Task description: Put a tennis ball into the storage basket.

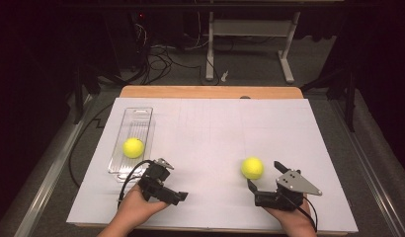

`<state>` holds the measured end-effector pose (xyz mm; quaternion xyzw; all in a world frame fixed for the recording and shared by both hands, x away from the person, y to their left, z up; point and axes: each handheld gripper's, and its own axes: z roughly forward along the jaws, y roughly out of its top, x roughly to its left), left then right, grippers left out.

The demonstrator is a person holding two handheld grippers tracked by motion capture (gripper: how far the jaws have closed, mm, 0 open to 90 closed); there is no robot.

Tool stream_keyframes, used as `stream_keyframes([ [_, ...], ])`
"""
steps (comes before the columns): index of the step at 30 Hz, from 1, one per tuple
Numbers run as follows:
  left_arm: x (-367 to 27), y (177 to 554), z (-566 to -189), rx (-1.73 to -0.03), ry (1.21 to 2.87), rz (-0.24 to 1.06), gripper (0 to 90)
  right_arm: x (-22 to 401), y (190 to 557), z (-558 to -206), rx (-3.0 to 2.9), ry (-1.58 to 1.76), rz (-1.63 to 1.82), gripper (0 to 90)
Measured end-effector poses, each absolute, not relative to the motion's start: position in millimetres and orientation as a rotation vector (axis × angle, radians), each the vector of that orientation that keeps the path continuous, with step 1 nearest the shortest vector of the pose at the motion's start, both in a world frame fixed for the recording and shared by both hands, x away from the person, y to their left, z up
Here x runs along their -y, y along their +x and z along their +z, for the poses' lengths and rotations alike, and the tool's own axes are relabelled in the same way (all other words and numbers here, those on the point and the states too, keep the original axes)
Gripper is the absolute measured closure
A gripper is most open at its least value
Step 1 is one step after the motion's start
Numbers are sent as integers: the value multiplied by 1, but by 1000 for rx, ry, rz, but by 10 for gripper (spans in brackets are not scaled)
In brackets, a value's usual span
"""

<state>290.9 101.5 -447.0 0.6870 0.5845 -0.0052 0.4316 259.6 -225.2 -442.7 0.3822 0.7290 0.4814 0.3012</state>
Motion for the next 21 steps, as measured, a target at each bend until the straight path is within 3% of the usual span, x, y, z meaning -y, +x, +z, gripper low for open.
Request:
stream_keyframes([
  [21,-98,290,-445,-1435,1721,-9,10,206,301,-440,-2081,1088,1104,6],
])
